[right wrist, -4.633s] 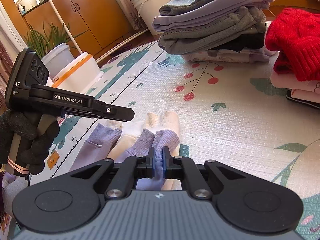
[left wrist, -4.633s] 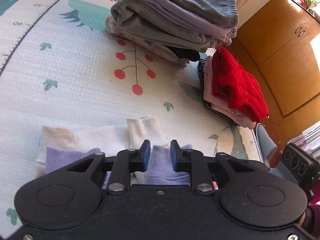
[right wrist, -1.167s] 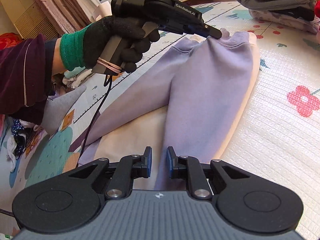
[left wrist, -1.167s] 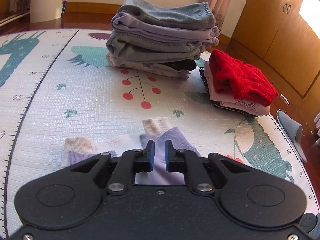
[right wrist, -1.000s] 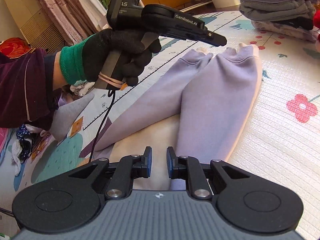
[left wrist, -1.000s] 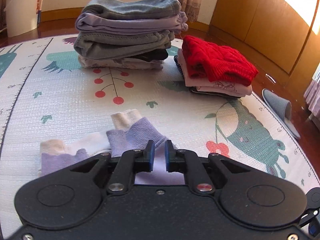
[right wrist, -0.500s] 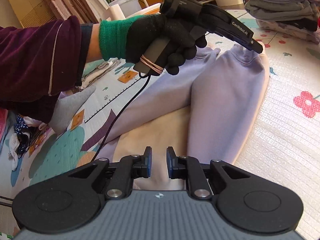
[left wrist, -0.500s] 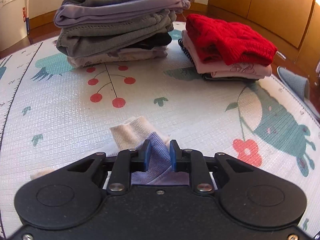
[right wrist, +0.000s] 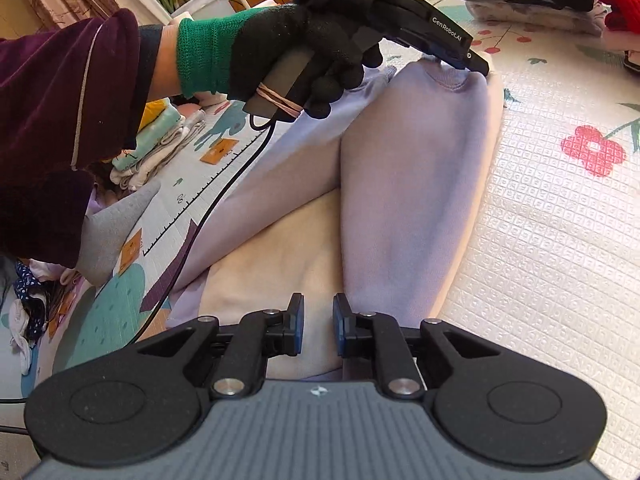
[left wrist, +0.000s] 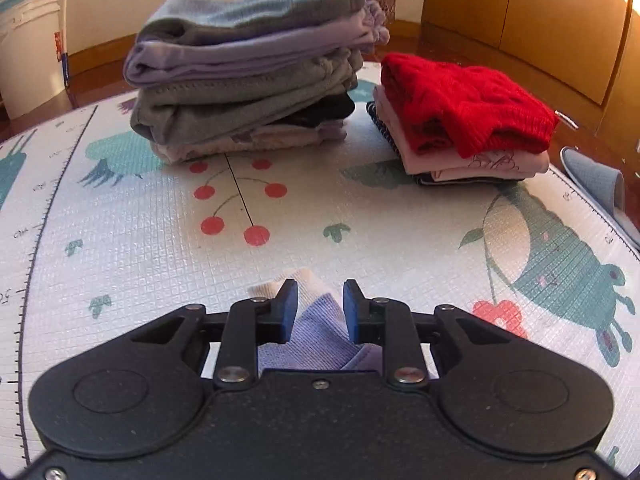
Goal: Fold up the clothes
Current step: 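Open the left tool and release the folded hem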
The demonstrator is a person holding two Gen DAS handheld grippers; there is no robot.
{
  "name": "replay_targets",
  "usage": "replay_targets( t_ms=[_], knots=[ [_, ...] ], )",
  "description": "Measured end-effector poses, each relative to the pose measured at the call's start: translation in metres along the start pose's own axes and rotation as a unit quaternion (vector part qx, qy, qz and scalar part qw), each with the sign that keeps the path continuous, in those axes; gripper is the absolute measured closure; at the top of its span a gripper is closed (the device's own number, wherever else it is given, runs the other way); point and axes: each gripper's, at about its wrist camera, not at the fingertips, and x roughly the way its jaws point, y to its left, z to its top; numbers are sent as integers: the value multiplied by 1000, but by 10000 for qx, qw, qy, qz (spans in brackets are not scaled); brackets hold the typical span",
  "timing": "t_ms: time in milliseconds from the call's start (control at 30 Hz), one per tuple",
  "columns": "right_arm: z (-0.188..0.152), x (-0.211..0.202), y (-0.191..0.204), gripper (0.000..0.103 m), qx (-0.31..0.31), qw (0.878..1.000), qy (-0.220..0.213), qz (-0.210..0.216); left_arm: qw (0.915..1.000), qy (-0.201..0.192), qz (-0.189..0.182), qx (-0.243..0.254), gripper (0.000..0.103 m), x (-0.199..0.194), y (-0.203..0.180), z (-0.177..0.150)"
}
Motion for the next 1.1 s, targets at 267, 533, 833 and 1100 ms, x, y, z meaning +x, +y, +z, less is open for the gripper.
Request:
replay_targets(
  t_ms=[267,533,833,1100],
  knots=[
    [3,-53,13,85,-662,9968,-366,-272,9996,16,-53,-268,81,-82,-44,-70],
    [10,-57,12,84,-937,9927,-267,-709,9980,573,257,-2,80,-69,-63,-78],
    [0,-55,48,71,-2963,9438,979,-1087,9847,1003,93,1419,61,-162,-100,-130],
    [-28,-21,55,71,-2813,9433,1406,-1063,9961,817,94,333,62,-154,-126,-136]
  ],
)
